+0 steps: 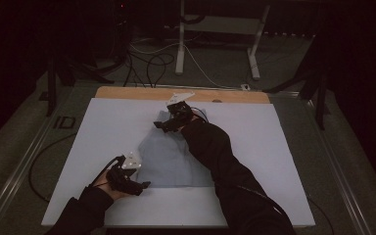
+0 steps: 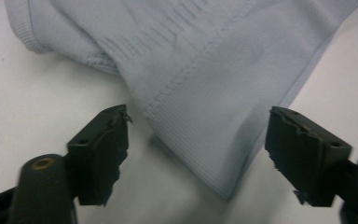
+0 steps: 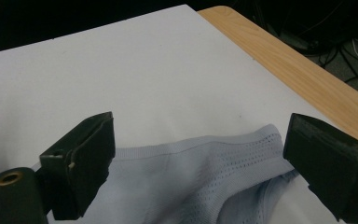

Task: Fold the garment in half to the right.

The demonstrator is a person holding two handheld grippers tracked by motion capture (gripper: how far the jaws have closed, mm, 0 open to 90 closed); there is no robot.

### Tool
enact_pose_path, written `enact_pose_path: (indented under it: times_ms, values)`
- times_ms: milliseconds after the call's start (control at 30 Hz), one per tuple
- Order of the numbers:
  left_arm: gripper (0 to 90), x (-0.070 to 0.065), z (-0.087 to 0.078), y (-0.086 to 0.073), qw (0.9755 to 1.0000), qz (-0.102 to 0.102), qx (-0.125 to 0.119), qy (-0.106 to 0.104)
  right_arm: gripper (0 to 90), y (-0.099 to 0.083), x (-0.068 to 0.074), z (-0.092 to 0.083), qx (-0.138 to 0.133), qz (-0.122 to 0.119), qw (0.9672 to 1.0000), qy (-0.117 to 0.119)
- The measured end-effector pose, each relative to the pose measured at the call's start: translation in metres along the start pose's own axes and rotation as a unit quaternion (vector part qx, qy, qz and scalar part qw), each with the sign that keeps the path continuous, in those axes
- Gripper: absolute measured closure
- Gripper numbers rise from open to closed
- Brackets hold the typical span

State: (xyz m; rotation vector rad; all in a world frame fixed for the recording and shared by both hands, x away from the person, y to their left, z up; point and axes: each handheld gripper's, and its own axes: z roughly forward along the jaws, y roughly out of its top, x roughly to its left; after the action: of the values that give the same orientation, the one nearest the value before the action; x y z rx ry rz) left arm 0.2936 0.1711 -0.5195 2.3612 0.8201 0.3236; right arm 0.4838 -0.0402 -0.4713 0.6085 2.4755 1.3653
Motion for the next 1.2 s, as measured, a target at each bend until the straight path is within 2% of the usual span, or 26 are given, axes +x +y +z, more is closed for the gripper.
enact_pose_path:
  times_ms: [167,300,567,600,700,833,1000,1133,1200]
  values:
    - [30.4,0.002,0.005,0.000,0.9999,-0.003,0.015,0.000,9.1,-0.001,-0.001,0.004,0.005,0.002,1.0000,-0.001]
    - [35.0,0.003,0.008,0.001,0.9996,-0.003,0.021,-0.017,9.1,-0.001,0.000,0.004,0.007,-0.004,1.0000,-0.001]
    - [59.1,0.000,0.007,0.005,0.9990,0.004,0.024,-0.039,9.1,0.002,-0.001,0.005,0.005,-0.003,1.0000,0.001]
    - [62.7,-0.001,0.007,0.006,0.9988,0.011,0.026,-0.040,9.1,0.002,0.000,0.006,0.006,0.003,1.0000,0.001]
    - [71.2,-0.005,0.007,0.008,0.9985,0.021,0.028,-0.042,9.1,0.004,-0.001,0.007,0.006,-0.004,1.0000,0.003]
    - [80.3,-0.007,0.007,0.008,0.9986,0.027,0.022,-0.041,9.1,0.007,0.000,0.010,0.005,0.001,1.0000,0.007]
    - [83.4,-0.007,0.005,0.008,0.9986,0.027,0.011,-0.045,9.1,0.011,-0.001,0.014,0.001,0.005,1.0000,0.006]
    - [84.1,-0.007,0.002,0.008,0.9986,0.023,0.002,-0.048,9.1,0.013,-0.005,0.020,0.001,0.019,0.9998,0.002]
    - [84.2,-0.007,0.001,0.008,0.9986,0.023,0.001,-0.048,9.6,0.014,-0.007,0.023,0.006,0.020,0.9998,-0.007]
